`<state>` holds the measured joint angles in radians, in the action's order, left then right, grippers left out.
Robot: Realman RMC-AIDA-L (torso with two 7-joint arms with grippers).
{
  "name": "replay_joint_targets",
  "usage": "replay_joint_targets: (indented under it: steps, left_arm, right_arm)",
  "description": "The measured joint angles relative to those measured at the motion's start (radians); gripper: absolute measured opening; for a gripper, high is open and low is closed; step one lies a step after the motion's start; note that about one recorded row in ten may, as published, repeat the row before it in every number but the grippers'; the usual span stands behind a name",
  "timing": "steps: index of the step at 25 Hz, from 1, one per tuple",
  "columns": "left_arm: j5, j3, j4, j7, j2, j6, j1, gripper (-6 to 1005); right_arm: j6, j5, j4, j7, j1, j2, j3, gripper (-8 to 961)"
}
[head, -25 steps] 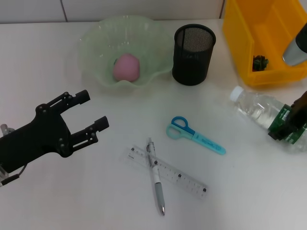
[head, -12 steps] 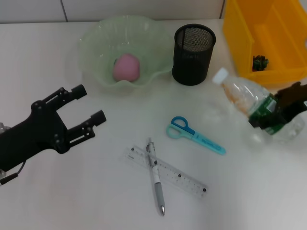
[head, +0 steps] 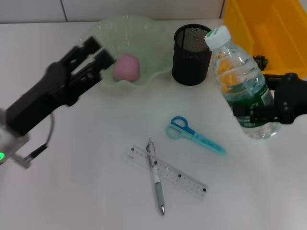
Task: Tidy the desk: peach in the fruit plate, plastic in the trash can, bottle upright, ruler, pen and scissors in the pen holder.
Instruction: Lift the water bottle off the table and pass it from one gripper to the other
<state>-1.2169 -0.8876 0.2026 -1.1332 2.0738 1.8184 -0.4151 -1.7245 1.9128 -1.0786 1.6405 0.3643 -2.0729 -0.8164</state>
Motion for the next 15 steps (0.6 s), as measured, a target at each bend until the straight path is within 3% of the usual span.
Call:
replay_joint_targets:
  steps: [1,2,5,6,7,8,15]
  left_arm:
    - [0.000,0.000,0.000,0.000,0.000,0.000,0.000,795]
    - [-0.004,-0.008,-0.028,-0.020,0.000,0.003,-0.045,795]
    - [-0.004,-0.008,-0.028,-0.020,0.000,0.003,-0.045,795]
    - [-0.007,-0.030,-0.051,-0.033,0.002,0.004,-0.099,795]
    - [-0.013,-0.112,-0.049,-0.034,0.005,-0.002,-0.166,794]
    - [-0.013,-0.133,-0.049,-0.034,0.005,-0.005,-0.181,794]
    - [-0.013,-0.173,-0.049,-0.024,0.006,-0.014,-0.209,774]
  right_arm:
    - [-0.027,-0.023,0.023,-0.034,-0.001,0.001,0.004,767]
    - [-0.078,-0.056,0.067,-0.106,-0.003,-0.001,0.013,769]
    - [-0.109,-0.081,0.096,-0.149,-0.002,-0.003,0.019,772]
    - [-0.120,-0.095,0.109,-0.162,-0.001,-0.004,0.020,773]
    - [-0.135,-0.116,0.135,-0.181,0.006,-0.005,0.016,774]
    - [-0.135,-0.116,0.135,-0.181,0.006,-0.005,0.016,775]
    - [-0.137,-0.132,0.228,-0.216,0.071,-0.007,0.010,783]
